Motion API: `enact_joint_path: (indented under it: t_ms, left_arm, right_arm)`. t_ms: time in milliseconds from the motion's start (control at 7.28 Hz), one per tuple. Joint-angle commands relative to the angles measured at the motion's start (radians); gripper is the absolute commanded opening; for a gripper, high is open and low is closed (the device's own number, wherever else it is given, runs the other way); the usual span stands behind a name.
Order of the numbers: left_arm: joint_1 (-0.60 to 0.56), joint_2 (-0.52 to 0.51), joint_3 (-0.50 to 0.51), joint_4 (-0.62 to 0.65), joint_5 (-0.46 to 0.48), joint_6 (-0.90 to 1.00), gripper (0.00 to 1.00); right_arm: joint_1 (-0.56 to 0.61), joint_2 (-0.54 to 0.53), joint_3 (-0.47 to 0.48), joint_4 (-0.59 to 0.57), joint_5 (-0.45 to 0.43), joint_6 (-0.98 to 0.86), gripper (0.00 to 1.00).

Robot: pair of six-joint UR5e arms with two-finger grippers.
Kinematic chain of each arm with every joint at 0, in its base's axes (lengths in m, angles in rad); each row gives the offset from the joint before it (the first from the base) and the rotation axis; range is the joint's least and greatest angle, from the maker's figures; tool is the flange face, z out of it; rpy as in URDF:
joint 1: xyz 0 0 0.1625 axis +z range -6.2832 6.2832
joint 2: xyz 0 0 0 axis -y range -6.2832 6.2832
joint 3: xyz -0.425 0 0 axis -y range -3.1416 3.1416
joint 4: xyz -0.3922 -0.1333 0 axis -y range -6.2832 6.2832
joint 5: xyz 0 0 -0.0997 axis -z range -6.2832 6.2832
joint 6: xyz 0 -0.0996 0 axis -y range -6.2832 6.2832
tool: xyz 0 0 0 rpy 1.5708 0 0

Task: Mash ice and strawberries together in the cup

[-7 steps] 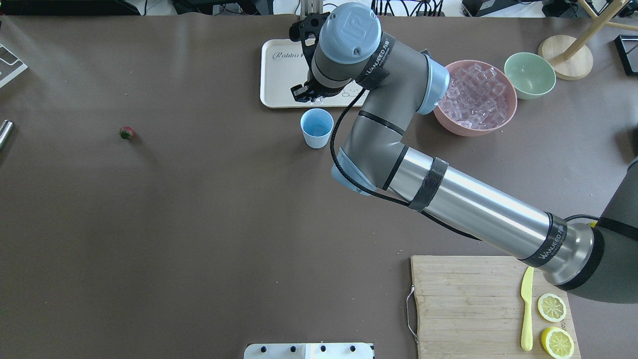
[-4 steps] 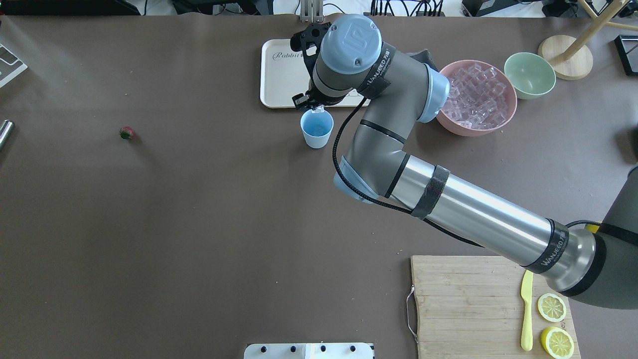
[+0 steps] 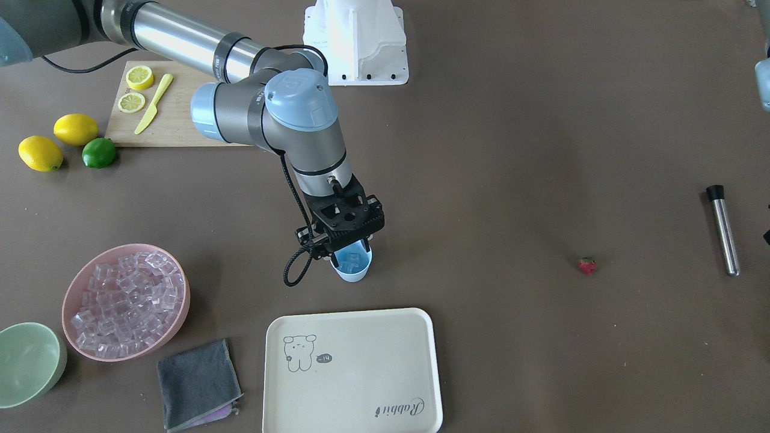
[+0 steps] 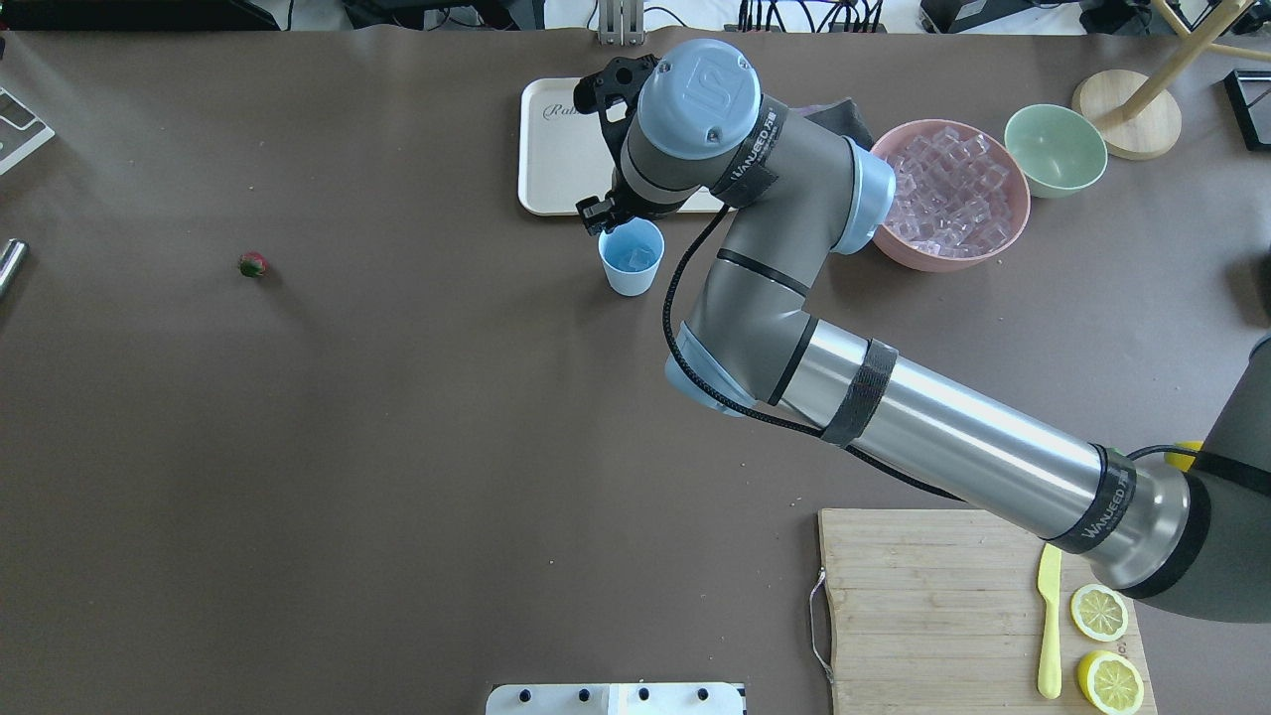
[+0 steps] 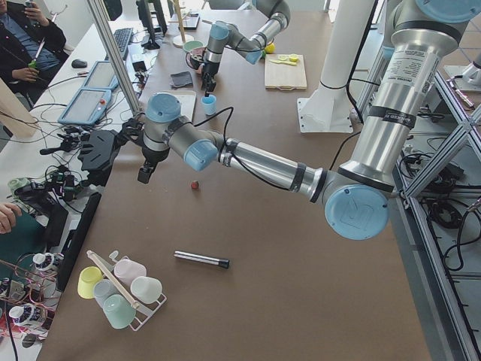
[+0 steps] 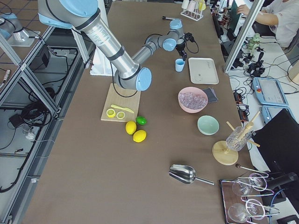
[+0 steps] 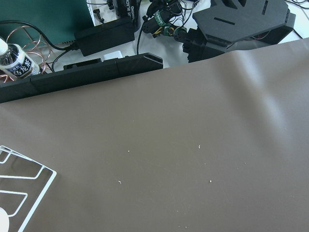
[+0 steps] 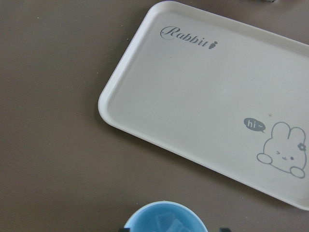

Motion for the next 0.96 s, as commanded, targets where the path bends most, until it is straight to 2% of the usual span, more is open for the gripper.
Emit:
enact_joint_path:
  t_ms: [0, 137, 412, 686, 824]
  left_arm:
    - [-0.001, -0.005, 0.012, 0.004, 0.005, 0.001, 0.98]
    - [-0.001, -0.009, 0.009, -0.001, 0.002, 0.001, 0.98]
    - [-0.003, -0.047, 0.021, 0.010, 0.007, -0.130, 0.98]
    - [0.000, -0.118, 0.091, 0.013, 0.011, -0.079, 0.98]
    - [0.017, -0.112, 0.110, 0.016, 0.002, -0.074, 0.98]
  right_arm:
    - [0.055, 0.003, 0.007, -0.004, 0.089, 0.000, 1.00]
    - [0.101, 0.002, 0.007, -0.005, 0.154, -0.003, 1.00]
    - [0.172, -0.003, 0.007, -0.019, 0.213, -0.004, 1.00]
    - [0.276, -0.024, 0.018, -0.077, 0.321, -0.067, 1.00]
    - [0.333, -0.084, 0.061, -0.087, 0.346, -0.108, 1.00]
